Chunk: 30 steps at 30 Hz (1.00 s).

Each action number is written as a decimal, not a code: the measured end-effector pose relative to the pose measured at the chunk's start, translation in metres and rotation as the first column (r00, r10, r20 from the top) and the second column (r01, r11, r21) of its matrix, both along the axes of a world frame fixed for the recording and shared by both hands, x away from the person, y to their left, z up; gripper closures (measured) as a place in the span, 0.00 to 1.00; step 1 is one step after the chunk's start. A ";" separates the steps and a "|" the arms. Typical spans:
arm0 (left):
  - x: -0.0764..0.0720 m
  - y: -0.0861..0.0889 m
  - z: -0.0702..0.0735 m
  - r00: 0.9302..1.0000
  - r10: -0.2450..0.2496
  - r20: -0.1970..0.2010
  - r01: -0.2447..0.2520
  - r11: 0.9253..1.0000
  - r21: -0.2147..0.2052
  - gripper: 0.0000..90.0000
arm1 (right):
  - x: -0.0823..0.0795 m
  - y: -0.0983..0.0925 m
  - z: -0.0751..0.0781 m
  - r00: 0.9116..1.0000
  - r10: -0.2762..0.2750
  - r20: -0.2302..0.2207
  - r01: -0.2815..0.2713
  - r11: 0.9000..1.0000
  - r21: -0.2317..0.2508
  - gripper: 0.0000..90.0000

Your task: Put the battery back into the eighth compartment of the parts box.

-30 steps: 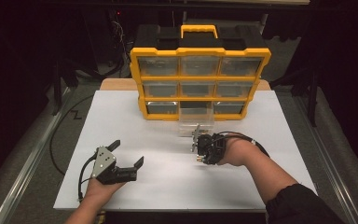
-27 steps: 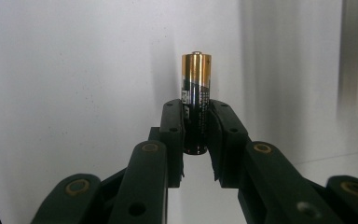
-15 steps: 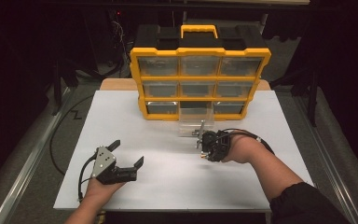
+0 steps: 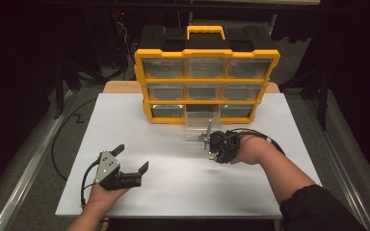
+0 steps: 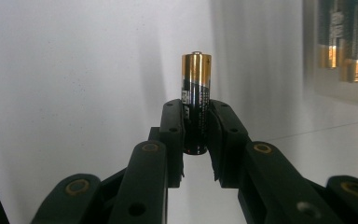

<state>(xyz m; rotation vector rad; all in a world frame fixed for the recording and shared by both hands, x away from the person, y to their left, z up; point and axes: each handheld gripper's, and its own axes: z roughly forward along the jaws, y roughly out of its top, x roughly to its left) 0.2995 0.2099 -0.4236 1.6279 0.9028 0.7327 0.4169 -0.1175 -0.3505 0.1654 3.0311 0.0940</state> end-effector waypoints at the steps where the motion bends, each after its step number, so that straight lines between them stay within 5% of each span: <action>1: 0.000 0.000 0.000 1.000 0.000 0.000 0.000 1.000 0.000 0.00 | 0.001 0.000 0.002 1.000 -0.001 0.002 0.001 1.000 -0.001 0.88; 30: 0.000 0.001 0.000 1.000 -0.001 0.003 0.001 1.000 -0.006 0.00 | 0.022 0.013 0.030 1.000 0.009 0.020 -0.009 1.000 -0.007 0.88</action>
